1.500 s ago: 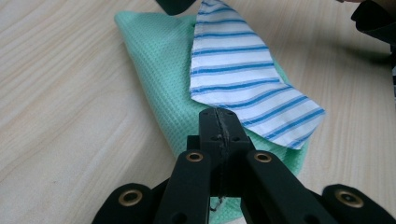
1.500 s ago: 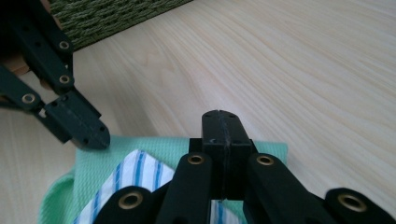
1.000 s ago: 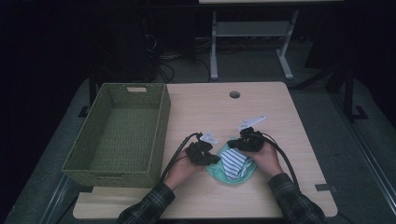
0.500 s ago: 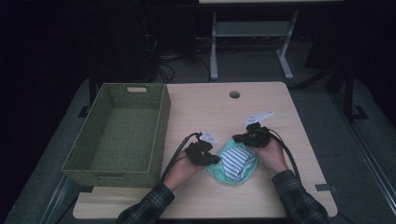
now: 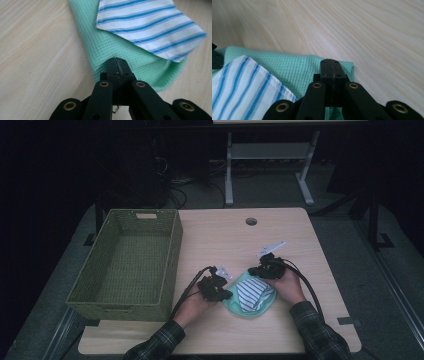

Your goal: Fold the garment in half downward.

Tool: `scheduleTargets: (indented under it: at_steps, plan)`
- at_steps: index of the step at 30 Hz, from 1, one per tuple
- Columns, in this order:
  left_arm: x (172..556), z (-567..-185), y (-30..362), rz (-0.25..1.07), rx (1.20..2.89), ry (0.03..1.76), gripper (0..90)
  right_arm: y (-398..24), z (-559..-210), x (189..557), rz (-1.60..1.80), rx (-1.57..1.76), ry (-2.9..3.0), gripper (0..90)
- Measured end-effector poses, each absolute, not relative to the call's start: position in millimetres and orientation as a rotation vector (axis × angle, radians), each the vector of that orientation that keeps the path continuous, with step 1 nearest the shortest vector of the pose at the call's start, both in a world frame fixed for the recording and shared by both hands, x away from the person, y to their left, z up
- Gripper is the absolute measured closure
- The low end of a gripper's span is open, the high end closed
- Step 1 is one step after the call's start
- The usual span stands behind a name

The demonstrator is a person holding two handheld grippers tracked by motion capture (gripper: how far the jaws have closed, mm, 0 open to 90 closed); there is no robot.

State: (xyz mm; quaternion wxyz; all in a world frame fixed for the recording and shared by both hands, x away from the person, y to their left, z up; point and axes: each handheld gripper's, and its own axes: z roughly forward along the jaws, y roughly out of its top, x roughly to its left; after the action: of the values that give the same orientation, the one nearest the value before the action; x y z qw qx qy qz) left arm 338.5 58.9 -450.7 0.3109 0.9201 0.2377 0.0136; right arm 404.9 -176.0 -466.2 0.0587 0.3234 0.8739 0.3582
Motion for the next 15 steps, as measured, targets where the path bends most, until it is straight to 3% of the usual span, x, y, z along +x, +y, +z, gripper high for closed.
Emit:
scheduleTargets:
  at_steps: [15]
  plan:
    - [360.2,-452.8,47.5,0.097,2.437,0.649,89.5,-205.3,-466.6,396.4,1.075,1.035,2.617,90.0]
